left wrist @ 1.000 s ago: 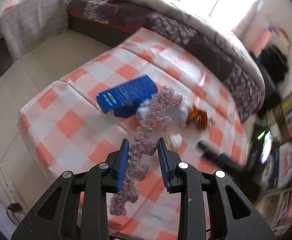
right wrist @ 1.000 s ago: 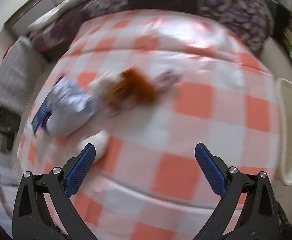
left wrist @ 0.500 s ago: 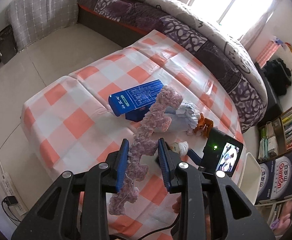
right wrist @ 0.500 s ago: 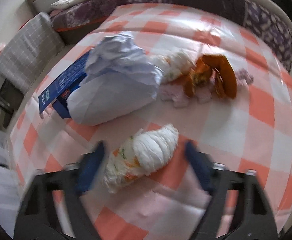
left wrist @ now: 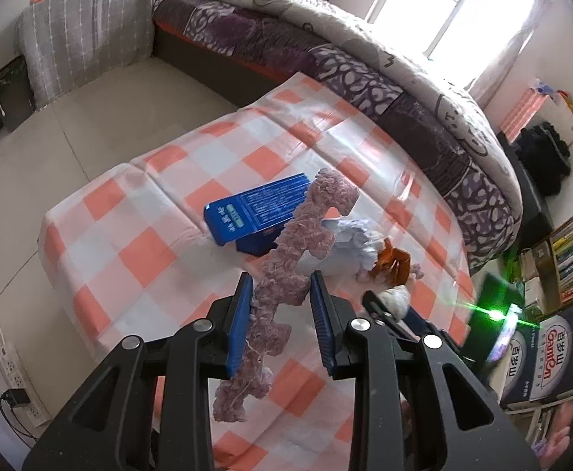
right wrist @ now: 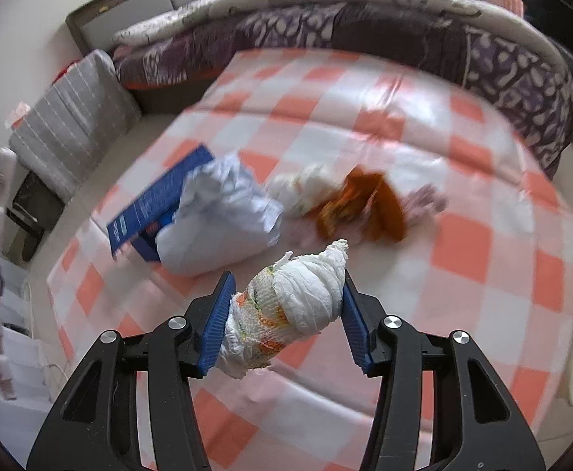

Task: Collect trash
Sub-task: 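Grasp the pink fuzzy strip with the left tool while the right tool grasps the white wrapped bundle, then carry both items to the white bin and open both tools to drop them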

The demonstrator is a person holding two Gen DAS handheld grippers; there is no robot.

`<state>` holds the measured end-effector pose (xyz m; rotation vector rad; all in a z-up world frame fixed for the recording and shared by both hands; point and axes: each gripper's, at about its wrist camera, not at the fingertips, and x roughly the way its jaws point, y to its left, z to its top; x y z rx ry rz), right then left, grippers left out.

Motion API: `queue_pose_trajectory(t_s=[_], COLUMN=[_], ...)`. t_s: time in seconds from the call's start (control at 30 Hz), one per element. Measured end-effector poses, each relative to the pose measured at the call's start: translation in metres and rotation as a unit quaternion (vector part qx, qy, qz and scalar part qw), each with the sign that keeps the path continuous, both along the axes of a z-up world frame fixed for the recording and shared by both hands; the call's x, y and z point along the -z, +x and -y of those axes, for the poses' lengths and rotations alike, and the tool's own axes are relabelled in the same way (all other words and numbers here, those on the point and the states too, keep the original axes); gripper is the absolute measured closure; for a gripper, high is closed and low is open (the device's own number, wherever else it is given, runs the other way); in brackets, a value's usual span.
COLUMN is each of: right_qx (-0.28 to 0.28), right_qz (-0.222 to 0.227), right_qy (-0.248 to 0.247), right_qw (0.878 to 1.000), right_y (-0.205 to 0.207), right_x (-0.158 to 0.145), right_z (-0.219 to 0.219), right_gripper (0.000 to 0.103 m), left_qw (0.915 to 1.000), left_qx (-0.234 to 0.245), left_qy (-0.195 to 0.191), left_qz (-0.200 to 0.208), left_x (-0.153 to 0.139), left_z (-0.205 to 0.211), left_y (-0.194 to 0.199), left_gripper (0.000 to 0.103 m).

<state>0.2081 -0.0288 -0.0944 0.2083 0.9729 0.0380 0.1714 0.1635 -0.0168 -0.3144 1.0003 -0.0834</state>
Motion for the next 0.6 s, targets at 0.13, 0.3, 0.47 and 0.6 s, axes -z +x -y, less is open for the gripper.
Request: queue_pose_trajectory(t_s=[0.13, 0.3, 0.47, 0.6], right_qx=[0.011, 0.025, 0.037, 0.052], right_qz=[0.025, 0.045, 0.057, 0.061], right_qy=[-0.013, -0.026, -0.039, -0.044], right_qw=[1.000, 0.998, 0.997, 0.996], right_y=[-0.010, -0.021, -0.032, -0.038], right_x=[-0.019, -0.037, -0.050, -0.056], right_z=[0.018, 0.042, 0.065, 0.085], right_gripper=[0.053, 0.053, 0.053, 0.053], left_qw=[0.9999, 0.9996, 0.9989, 0.9980], left_qx=[0.010, 0.022, 0.040, 0.059], left_qy=[0.001, 0.004, 0.007, 0.008], left_qz=[0.011, 0.018, 0.021, 0.024], left_x=[-0.005, -0.008, -0.007, -0.007], left_z=[0.014, 0.034, 0.057, 0.077], left_y=[0.001, 0.002, 0.004, 0.004], left_gripper=[0.073, 0.073, 0.073, 0.073])
